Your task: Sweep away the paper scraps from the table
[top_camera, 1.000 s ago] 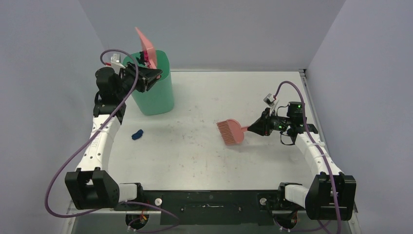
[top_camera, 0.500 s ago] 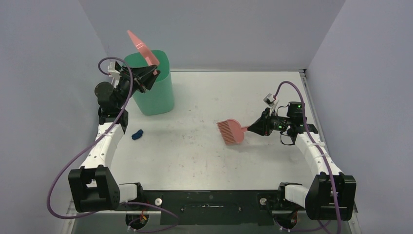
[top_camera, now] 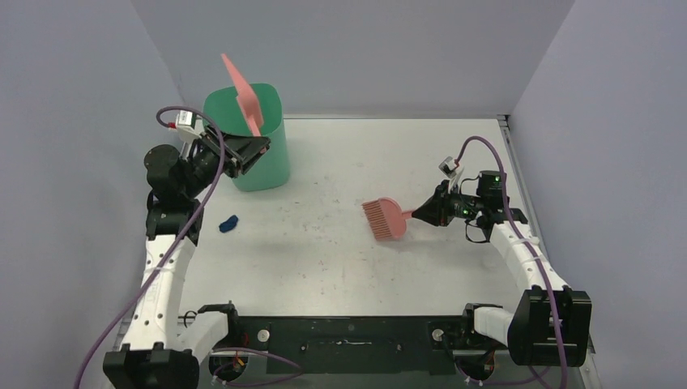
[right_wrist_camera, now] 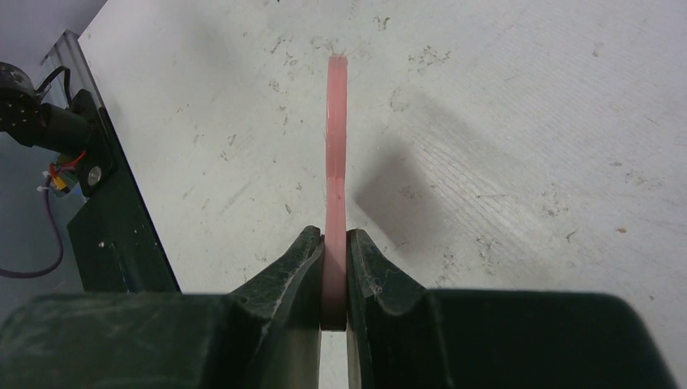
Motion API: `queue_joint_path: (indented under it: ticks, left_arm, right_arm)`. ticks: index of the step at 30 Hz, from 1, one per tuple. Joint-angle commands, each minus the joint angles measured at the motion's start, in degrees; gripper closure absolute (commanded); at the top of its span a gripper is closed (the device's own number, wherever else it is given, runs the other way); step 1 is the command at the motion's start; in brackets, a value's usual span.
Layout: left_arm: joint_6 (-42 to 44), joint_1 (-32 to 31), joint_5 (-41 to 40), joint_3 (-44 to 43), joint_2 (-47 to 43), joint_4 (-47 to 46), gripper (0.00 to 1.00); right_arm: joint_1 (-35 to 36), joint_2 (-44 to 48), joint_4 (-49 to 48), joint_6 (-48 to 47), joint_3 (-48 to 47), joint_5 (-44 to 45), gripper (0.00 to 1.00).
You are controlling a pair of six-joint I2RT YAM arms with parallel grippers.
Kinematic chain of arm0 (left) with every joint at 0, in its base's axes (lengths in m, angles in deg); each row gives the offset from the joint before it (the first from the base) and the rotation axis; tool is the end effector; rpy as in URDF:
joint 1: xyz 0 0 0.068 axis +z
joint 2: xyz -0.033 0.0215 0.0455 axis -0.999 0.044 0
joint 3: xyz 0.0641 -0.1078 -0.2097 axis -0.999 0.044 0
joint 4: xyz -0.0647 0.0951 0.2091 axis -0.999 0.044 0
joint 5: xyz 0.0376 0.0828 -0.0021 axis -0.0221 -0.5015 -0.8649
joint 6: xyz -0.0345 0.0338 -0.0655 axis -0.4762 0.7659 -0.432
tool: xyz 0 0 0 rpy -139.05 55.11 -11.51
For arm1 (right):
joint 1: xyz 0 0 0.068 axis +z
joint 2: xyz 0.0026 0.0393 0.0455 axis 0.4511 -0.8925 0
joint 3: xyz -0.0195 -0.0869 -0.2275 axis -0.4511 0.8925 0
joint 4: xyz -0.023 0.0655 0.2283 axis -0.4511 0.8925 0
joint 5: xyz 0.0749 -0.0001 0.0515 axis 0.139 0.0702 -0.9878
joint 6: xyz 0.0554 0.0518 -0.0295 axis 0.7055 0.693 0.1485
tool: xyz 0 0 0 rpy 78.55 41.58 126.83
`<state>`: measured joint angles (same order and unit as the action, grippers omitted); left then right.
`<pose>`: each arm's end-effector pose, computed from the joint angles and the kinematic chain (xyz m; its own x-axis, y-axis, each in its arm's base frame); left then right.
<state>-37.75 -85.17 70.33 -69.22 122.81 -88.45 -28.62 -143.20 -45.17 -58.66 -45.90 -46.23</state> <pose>0.2531 -0.0349 0.3759 -0.5776 -0.7786 -0.2454 0.1983 0.1578 -0.9673 0.2330 0.0561 0.2196 -0.5869 -0.0440 -0.8085 -0.7295 0.4619 0.5045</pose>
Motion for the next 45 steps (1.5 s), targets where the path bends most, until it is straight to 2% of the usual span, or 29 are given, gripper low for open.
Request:
queue_joint_path:
  ticks: [1, 6, 8, 15, 19, 23, 27, 29, 31, 35, 45]
  left_arm:
    - [21.38, -2.9, -2.11, -6.16, -6.92, 23.49, 1.0]
    - [36.66, -6.51, -10.35, -8.35, -12.5, 42.96, 1.0]
    - [40.18, -7.51, -14.09, -8.63, -14.07, 48.04, 1.0]
    - [49.21, -9.1, -27.11, -6.01, -18.18, 56.61, 1.0]
    - [49.65, -9.84, -30.82, -4.88, -20.03, 60.24, 1.0]
    - [49.48, -10.13, -34.12, -1.72, -22.68, 62.15, 1.0]
    - [46.62, -10.33, -40.39, -3.6, -23.5, 65.15, 1.0]
    - [42.27, -11.11, -41.17, -3.95, -23.6, 65.11, 1.0]
    - [38.53, -12.08, -39.77, -3.58, -24.56, 63.27, 1.0]
    - [33.77, -13.89, -42.17, -6.2, -27.12, 62.12, 1.0]
    - [35.75, -17.39, -43.69, -10.94, -27.03, 61.62, 1.0]
  right_arm:
    - [1.25, 1.65, -7.1, 3.01, 0.43, 2.73, 0.95]
    - [15.51, -1.39, 5.88, -9.83, -9.45, 18.41, 0.95]
    - [17.66, -3.12, 10.93, -14.58, -14.14, 20.26, 0.95]
    - [24.21, -11.36, 27.8, -35.37, -35.21, 29.99, 0.95]
    - [38.19, -14.27, 31.43, -40.32, -43.24, 41.83, 0.95]
    - [55.21, -12.58, 20.27, -47.86, -38.77, 56.44, 0.95]
    - [65.94, -12.35, 3.06, -61.83, -29.78, 62.36, 0.95]
    - [68.13, -14.48, -3.64, -66.12, -28.68, 62.12, 0.95]
    - [69.44, -18.43, -8.45, -66.6, -30.65, 61.33, 0.95]
    - [70.41, -28.52, -12.79, -66.68, -37.67, 58.55, 0.95]
    - [70.9, -55.85, -19.59, -63.98, -61.08, 52.43, 0.95]
